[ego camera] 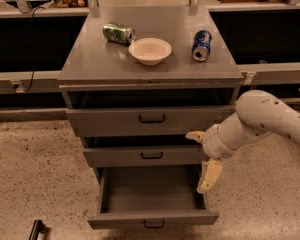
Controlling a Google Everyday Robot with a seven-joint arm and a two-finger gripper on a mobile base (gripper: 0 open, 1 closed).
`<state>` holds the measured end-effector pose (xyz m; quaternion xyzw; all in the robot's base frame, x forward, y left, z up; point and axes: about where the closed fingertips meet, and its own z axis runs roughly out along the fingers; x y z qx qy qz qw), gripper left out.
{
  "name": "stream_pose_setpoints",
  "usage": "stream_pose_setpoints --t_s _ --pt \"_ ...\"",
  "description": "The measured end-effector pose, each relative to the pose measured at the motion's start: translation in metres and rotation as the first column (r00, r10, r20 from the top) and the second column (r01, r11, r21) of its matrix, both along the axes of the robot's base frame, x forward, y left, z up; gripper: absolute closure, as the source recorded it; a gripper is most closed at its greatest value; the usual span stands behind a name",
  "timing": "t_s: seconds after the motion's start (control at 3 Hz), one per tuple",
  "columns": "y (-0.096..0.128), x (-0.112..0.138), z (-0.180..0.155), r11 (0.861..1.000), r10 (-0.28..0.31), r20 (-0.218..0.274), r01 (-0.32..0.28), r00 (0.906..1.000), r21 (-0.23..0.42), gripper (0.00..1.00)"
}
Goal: Close bottom drawer
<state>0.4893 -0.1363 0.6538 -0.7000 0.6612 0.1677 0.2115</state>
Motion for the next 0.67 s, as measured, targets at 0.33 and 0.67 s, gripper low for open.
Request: stream_pose_setpoints --t_s 0.33,0.67 --pt "0.000 0.000 0.000 1.000 0.000 0.000 0.000 1.0000 0.000 0.00" --pt "0.011 0.000 -0.029 0.999 0.027 -0.024 -0.026 0.9993 0.040 0.00"
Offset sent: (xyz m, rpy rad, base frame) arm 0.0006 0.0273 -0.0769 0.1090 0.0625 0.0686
